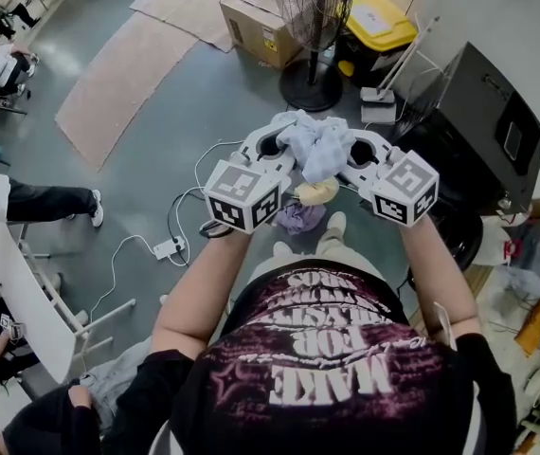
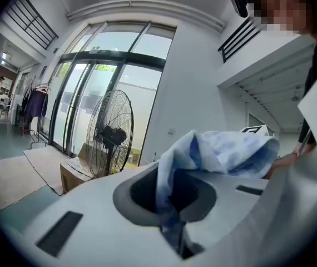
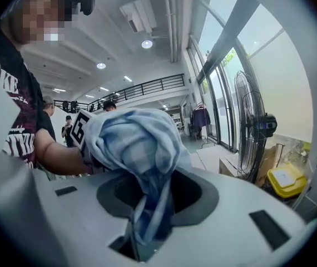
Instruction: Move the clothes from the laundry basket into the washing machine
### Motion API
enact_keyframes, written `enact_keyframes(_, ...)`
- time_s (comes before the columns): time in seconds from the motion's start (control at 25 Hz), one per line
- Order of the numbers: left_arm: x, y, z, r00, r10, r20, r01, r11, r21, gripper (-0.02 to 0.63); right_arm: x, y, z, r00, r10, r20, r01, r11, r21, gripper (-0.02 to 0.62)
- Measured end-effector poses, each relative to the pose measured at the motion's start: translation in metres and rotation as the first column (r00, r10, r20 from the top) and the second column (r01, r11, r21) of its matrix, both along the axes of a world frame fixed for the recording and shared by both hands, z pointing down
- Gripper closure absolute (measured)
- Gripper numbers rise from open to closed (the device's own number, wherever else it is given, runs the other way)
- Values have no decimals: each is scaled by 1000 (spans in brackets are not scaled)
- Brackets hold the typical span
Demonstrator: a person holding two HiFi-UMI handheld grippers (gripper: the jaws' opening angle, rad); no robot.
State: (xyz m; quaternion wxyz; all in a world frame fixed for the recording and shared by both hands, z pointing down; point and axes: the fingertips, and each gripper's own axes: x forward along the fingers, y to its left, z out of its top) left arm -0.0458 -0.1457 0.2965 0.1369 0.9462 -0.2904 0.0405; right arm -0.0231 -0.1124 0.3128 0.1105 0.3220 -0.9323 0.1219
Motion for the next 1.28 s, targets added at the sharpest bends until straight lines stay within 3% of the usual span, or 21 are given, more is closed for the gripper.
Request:
enact_keyframes(0.32, 9, 14, -11, 997, 76, -5, -76, 997, 27, 592, -14, 15, -1, 995, -96, -13, 96, 995, -1, 295)
enact_keyframes(0.48, 21, 28, -20, 989, 147, -16, -146, 986, 77, 592, -19, 19, 1, 994, -104, -23, 105, 994, 11, 272)
enact_keyframes(0.6, 28, 41, -27, 979, 204, -28, -199, 974, 111, 592, -26, 22, 2, 995, -95, -42, 97, 994, 43, 287)
enact_keyframes(0.76, 33, 51, -29, 967, 253, -41, -246, 961, 125, 594, -25, 24, 4, 997, -44, -68, 50, 995, 88, 362)
enact_keyframes(0.88, 33, 51, -28, 967, 251, -33, -245, 961, 132, 594, -24, 22, 6, 998, -3, -66, 11, 994, 111, 406)
enact_keyframes(1.28, 19, 52, -16, 967, 251, 39, -254, 960, 120, 588, -17, 17, 14, 990, 124, -73, -113, 984, 137, 454)
